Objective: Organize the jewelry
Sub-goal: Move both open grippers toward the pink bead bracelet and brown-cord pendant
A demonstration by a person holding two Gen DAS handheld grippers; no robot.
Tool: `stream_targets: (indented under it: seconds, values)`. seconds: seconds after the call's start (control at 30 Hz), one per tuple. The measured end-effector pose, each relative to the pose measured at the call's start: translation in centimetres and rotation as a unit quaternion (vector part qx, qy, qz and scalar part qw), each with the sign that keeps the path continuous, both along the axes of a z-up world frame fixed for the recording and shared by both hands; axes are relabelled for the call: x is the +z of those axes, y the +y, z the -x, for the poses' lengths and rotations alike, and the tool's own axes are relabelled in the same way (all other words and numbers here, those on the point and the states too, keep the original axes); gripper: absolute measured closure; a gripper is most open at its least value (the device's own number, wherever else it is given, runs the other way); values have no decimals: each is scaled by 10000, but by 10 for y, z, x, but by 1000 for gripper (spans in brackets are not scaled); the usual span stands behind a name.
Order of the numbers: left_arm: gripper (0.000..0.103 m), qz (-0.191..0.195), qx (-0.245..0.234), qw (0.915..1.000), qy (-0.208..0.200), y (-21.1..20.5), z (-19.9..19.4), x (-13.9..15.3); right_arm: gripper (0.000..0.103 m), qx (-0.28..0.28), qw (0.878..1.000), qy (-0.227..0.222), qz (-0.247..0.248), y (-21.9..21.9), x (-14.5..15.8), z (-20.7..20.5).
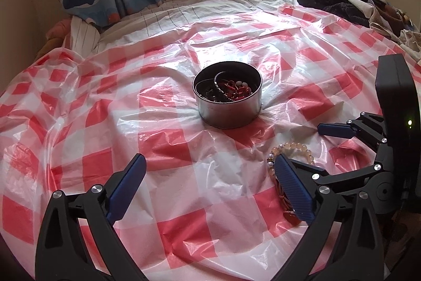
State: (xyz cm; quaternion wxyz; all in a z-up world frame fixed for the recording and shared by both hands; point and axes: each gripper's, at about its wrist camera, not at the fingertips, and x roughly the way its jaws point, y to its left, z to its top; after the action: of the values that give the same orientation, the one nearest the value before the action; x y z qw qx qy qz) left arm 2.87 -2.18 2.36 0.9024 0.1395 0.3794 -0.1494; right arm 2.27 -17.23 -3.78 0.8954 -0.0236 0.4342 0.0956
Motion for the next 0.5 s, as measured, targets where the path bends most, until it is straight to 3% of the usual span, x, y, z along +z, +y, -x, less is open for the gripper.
stream_targets:
  seconds: [0.5]
  values:
    - [8,-287,-134,9995,-14,-6,2,-5,26,-565,9909,26,1221,-25,5,32]
